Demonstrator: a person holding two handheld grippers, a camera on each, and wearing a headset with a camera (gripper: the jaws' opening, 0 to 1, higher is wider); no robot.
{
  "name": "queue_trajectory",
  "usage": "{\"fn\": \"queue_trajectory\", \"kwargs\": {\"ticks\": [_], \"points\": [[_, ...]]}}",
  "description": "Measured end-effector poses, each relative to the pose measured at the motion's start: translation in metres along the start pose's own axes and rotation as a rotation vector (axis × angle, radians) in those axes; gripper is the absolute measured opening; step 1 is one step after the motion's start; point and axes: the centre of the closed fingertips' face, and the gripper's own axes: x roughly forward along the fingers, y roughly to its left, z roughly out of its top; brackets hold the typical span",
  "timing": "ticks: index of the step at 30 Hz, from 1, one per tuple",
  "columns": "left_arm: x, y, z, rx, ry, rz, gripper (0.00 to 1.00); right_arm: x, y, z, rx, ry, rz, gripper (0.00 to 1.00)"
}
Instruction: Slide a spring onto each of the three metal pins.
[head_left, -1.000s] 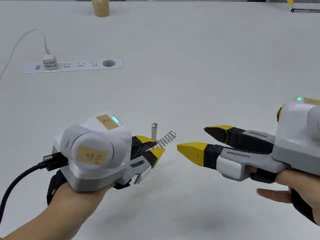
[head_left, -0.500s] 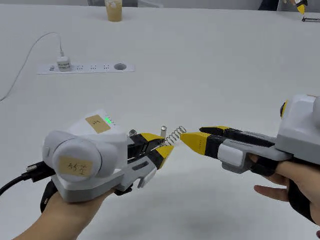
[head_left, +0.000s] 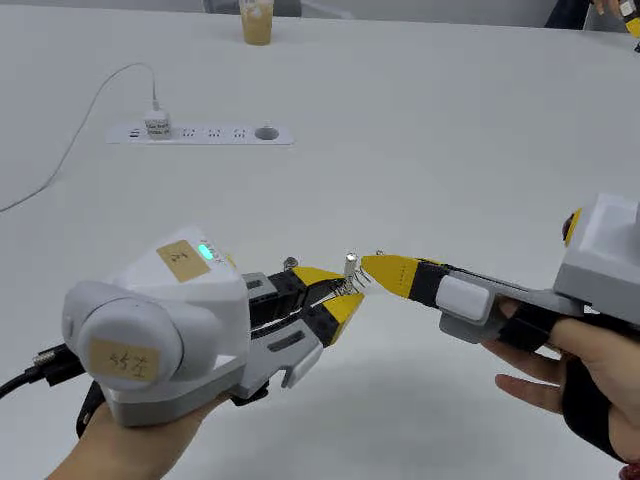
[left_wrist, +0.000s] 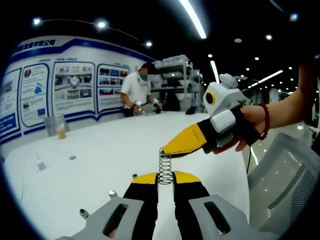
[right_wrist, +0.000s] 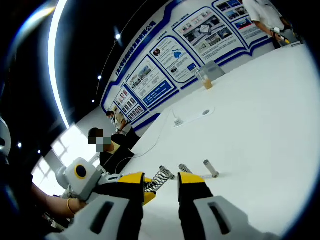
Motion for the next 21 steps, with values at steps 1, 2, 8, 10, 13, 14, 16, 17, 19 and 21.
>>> {"fn": "queue_trajectory", "kwargs": {"ticks": [1,2,8,10,13,14,16,17,19,21], "points": [[-0.001,0.0,0.0,-0.004,-0.003,0.0,0.1,0.001,0.002,0.0,0.012,0.0,0.008,0.26],[-0.002,0.0,0.001,-0.005,-0.012,0.001,0.1,0.002,0.004,-0.001,0.029,0.001,0.017,0.25],[-0.007,-0.002,0.005,-0.024,-0.05,-0.012,0.1,0.007,0.011,-0.004,0.089,0.0,0.048,0.2],[-0.009,-0.002,0.007,-0.027,-0.059,-0.011,0.1,0.007,0.013,-0.004,0.107,-0.003,0.059,0.18],[-0.011,-0.001,0.009,-0.029,-0.066,-0.008,0.1,0.008,0.014,-0.004,0.126,-0.007,0.069,0.14],[-0.011,-0.001,0.009,-0.029,-0.068,-0.007,0.1,0.008,0.015,-0.003,0.138,-0.009,0.077,0.14],[-0.012,-0.001,0.01,-0.031,-0.07,-0.006,0.1,0.008,0.017,-0.003,0.148,-0.01,0.087,0.13],[-0.012,0.0,0.01,-0.036,-0.068,-0.004,0.1,0.008,0.019,-0.003,0.153,-0.011,0.095,0.13],[-0.013,0.0,0.01,-0.043,-0.069,-0.002,0.1,0.008,0.021,-0.003,0.157,-0.013,0.106,0.12],[-0.014,-0.001,0.01,-0.043,-0.066,0.0,0.1,0.009,0.023,-0.003,0.155,-0.012,0.12,0.12]]}}
